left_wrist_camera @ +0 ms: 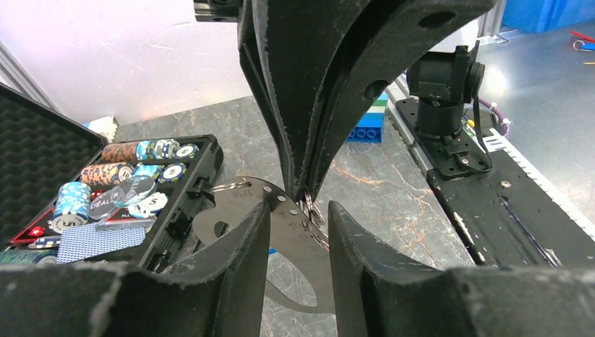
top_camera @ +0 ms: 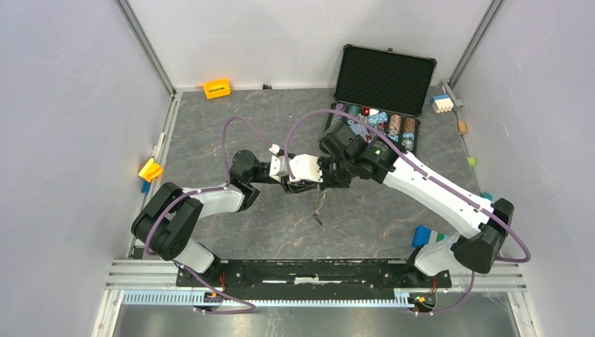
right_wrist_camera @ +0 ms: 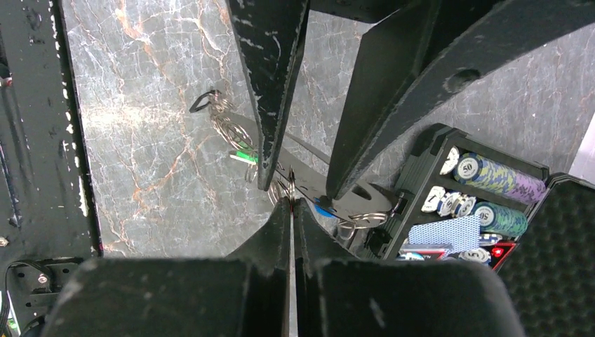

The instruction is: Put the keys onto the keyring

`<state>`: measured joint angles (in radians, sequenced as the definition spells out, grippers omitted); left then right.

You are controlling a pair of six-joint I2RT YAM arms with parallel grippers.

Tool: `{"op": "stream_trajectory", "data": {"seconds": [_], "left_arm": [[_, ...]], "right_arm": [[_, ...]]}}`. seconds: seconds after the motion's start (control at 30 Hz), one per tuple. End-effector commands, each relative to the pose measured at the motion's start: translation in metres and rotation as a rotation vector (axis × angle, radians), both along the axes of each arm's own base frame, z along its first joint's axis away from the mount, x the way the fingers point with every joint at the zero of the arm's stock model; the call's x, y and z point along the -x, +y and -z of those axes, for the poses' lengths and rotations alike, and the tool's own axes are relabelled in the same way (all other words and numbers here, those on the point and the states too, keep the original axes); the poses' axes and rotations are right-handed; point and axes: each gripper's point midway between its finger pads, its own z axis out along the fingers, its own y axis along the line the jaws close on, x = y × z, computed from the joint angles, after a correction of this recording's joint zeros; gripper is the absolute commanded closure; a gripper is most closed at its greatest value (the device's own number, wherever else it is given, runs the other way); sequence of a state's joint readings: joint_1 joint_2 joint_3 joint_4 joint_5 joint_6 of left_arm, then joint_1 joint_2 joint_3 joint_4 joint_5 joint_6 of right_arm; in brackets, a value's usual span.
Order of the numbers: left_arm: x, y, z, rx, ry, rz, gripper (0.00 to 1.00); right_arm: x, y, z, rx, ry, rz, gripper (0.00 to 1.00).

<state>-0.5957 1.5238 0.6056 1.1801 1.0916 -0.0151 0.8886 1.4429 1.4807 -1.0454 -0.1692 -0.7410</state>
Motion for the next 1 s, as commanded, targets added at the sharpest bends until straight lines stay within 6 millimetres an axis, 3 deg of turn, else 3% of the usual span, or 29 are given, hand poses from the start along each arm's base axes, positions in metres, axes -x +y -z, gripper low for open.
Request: {"op": "stream_trajectory", "data": {"seconds": [0.0, 0.27, 0.5, 0.73, 0.97], "left_arm": [[0.002, -0.003, -0.007, 0.039, -0.023, -0.004, 0.59], [0.007, -0.001, -0.013, 0.063, -0.035, 0.004, 0.72], [0.017, 0.004, -0.015, 0.075, -0.058, 0.035, 0.74], [0.015, 0.002, -0.016, 0.074, -0.044, 0.039, 0.85], [0.013, 0.001, -0.012, 0.061, -0.025, 0.038, 0.89]], "right_arm": [[-0.002, 0.013, -0.021, -0.098, -0.039, 0.001, 1.00], [-0.003, 0.012, -0.016, -0.089, -0.033, 0.006, 1.00], [-0.004, 0.010, -0.015, -0.083, -0.039, 0.013, 1.00], [-0.002, 0.010, -0.016, -0.093, -0.036, 0.012, 1.00], [-0.001, 0.012, -0.018, -0.103, -0.031, 0.006, 1.00]]}}
